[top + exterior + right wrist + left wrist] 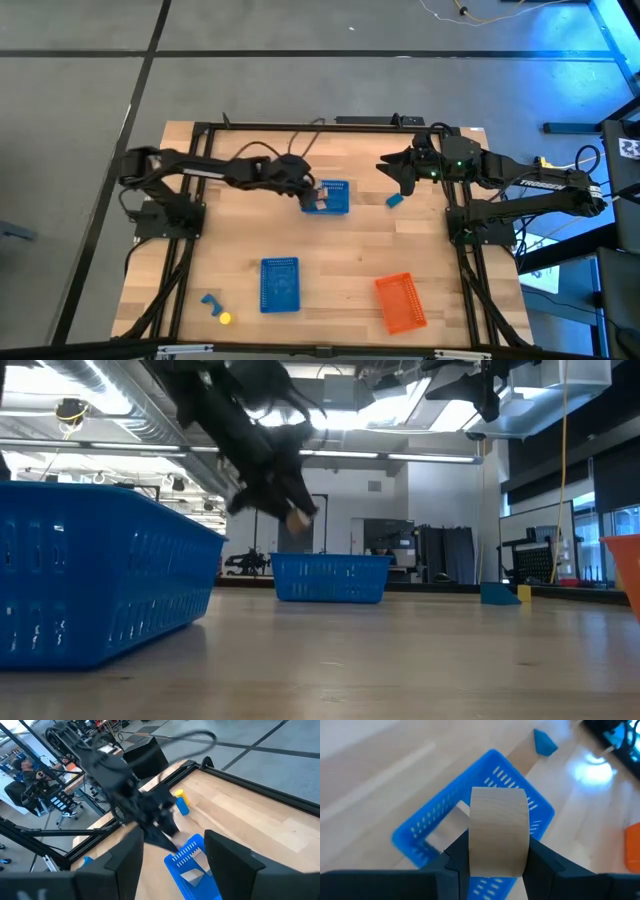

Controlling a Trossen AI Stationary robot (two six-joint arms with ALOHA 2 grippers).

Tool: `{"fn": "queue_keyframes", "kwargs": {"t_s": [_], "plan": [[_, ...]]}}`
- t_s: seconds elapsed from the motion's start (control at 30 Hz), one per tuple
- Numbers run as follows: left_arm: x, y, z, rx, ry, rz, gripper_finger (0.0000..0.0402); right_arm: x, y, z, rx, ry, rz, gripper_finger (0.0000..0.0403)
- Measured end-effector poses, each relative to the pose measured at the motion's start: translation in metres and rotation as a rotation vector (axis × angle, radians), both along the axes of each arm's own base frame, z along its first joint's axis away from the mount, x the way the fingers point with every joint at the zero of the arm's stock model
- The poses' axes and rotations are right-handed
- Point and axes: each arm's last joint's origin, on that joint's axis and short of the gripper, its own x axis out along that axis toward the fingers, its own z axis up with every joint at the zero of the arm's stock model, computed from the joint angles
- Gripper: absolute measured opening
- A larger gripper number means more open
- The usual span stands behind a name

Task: Sort & place blocks by color
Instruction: Put the bottom brown block into the top blue basket, then put the top right blue block into the orange basket

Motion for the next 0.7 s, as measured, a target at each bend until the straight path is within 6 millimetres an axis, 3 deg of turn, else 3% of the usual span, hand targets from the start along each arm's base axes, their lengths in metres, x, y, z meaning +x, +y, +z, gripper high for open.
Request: {"fn": "queue_keyframes", "kwargs": {"t_s": [0.17, 0.47, 0.57, 0.7], "plan": [[0.012, 0.000, -0.022, -0.013, 0.028, -0.015, 0.0130, 0.000, 0.000, 0.000, -0.001, -0.001, 0.000, 0.0209], [0.009, 0.019, -0.026, -0.076, 0.017, -0.098, 0.0307, 0.002, 0.000, 0.007, -0.010, -0.075, -0.003, 0.0209], [0.007, 0.030, -0.011, -0.126, -0.043, -0.138, 0.0344, 0.003, -0.001, 0.008, 0.055, -0.106, -0.020, 0.0209], [-0.006, 0.035, 0.041, -0.051, -0.214, -0.175, 0.0356, 0.009, -0.004, -0.005, 0.160, -0.018, -0.059, 0.0209]]}}
